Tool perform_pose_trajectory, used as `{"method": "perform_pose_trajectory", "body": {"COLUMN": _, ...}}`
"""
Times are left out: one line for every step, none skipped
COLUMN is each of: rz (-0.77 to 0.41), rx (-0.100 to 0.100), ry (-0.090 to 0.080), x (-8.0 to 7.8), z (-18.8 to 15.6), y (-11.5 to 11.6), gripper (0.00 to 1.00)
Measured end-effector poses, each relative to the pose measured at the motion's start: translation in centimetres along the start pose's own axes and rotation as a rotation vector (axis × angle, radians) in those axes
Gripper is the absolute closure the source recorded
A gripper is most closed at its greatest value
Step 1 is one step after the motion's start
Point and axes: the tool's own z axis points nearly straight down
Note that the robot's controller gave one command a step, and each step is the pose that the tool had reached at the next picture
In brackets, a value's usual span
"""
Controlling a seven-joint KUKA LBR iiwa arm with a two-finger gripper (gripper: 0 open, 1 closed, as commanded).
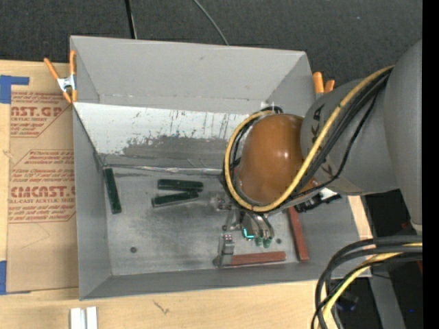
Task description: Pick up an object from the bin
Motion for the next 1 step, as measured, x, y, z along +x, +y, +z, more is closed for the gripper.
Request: {"method": "perform_pose_trajectory", "body": {"rz": 0.001, "rx": -0.001, "ry": -0.008, "x": -0.2, "z": -0.4, "y": -0.02, "gripper": 0.0}}
